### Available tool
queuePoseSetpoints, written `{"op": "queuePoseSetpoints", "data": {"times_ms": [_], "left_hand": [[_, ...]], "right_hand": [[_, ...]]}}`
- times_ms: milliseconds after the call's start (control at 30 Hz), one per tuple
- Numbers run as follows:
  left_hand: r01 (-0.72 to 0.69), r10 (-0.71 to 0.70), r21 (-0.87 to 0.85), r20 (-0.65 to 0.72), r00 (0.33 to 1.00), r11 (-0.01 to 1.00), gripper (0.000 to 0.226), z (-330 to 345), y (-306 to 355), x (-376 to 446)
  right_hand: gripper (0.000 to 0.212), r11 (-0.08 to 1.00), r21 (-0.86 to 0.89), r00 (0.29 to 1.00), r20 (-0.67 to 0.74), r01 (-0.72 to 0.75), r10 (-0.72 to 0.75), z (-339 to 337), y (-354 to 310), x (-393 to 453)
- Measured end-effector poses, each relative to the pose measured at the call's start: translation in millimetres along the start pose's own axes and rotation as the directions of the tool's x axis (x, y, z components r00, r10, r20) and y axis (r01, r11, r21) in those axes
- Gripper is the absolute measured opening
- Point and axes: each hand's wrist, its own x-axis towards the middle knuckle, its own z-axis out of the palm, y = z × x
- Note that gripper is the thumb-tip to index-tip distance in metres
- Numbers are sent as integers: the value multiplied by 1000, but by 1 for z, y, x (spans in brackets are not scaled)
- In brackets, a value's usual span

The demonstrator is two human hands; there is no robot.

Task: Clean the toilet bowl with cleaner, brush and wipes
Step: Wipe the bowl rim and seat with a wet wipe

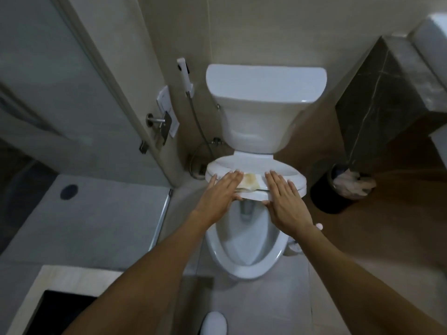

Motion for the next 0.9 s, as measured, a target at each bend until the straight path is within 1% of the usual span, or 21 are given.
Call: {"op": "queuePoseSetpoints", "data": {"times_ms": [133, 200, 300, 400, 467, 533, 700, 800, 900], "left_hand": [[-92, 93, 16, -48, 995, 996, 69, 49, -4, -41], [-132, 137, 56, -83, 987, 990, 71, 74, -6, -55], [-155, 171, 127, -132, 976, 980, 71, 113, -7, -75], [-152, 184, 174, -183, 966, 973, 87, 153, -12, -90], [-164, 207, 226, -183, 961, 960, 89, 178, -14, -100], [-179, 238, 293, -181, 954, 939, 86, 203, -16, -107], [-168, 264, 351, -245, 933, 921, 73, 263, -22, -119], [-161, 274, 374, -272, 922, 913, 79, 292, -26, -123], [-162, 285, 379, -296, 912, 911, 84, 315, -31, -122]], "right_hand": [[66, 997, -63, 998, -47, 40, -43, 55, -9, -34], [66, 995, -77, 994, -85, 59, -66, 83, -13, -49], [64, 993, -102, 991, -119, 54, -66, 121, -18, -69], [60, 989, -140, 985, -154, 54, -75, 162, -22, -83], [67, 982, -178, 981, -173, 55, -86, 189, -23, -93], [73, 975, -217, 977, -191, 52, -94, 214, -24, -102], [71, 962, -271, 963, -245, 43, -112, 275, -23, -113], [79, 964, -265, 958, -268, 27, -101, 306, -23, -119], [79, 968, -250, 954, -287, 18, -92, 329, -21, -121]]}}
